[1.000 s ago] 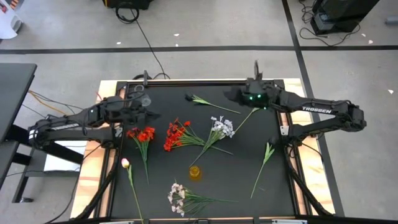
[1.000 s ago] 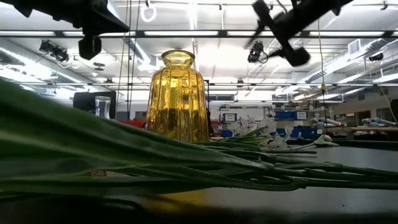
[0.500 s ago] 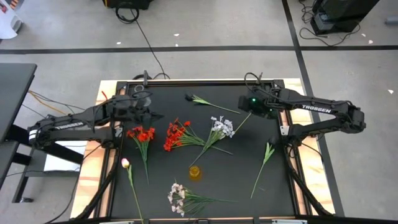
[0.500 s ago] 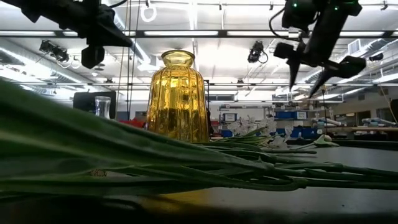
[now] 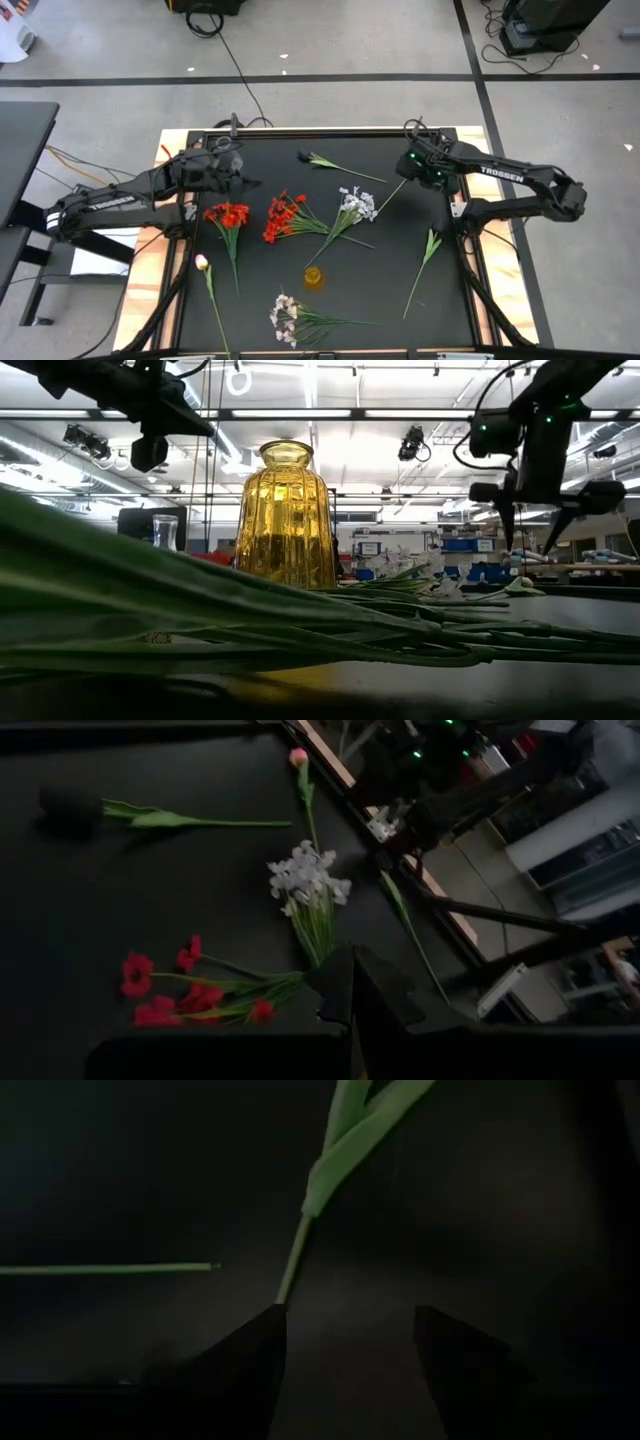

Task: Sort flowers into vase by color
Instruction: Put the top pink flower into the yellow vase

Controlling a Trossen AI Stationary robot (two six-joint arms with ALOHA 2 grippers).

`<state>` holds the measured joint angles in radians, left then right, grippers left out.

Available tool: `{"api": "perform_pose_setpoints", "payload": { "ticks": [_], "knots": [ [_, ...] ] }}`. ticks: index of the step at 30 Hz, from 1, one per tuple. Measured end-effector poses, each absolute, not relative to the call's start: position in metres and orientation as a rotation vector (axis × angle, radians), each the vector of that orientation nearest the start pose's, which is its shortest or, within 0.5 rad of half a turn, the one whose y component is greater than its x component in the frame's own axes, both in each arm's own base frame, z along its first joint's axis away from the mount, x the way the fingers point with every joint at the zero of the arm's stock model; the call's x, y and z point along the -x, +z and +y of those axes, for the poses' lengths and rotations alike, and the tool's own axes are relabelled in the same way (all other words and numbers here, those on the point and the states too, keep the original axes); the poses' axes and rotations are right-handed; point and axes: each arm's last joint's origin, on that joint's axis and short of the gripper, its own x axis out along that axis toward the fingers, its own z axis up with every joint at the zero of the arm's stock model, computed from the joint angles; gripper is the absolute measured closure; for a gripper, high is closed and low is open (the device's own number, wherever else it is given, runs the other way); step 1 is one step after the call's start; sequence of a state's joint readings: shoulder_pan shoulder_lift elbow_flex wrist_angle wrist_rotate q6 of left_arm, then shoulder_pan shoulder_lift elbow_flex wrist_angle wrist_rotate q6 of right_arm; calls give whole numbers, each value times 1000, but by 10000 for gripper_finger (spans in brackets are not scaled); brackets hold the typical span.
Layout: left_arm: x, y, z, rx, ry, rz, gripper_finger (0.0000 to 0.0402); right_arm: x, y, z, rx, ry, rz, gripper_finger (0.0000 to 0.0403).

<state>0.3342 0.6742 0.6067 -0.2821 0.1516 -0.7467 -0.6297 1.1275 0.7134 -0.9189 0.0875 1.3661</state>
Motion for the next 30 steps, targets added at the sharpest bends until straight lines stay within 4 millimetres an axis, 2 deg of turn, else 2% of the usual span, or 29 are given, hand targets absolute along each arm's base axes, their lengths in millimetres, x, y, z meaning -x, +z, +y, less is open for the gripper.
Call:
{"api": "perform_pose_setpoints", "payload": {
  "ticks": [5, 11, 19, 30],
  "knots": [
    [-146, 279, 46, 824, 300, 258, 390, -142, 192, -120, -1491, -1450, 643, 174],
    [-146, 279, 46, 836, 297, 259, 390, -145, 169, -141, -1525, -1491, 700, 174],
    [-146, 278, 45, 850, 271, 273, 390, -155, 145, -153, -1563, -1497, 751, 174],
    [-146, 278, 45, 846, 283, 269, 390, -160, 142, -170, -1559, -1523, 797, 184]
  ]
}}
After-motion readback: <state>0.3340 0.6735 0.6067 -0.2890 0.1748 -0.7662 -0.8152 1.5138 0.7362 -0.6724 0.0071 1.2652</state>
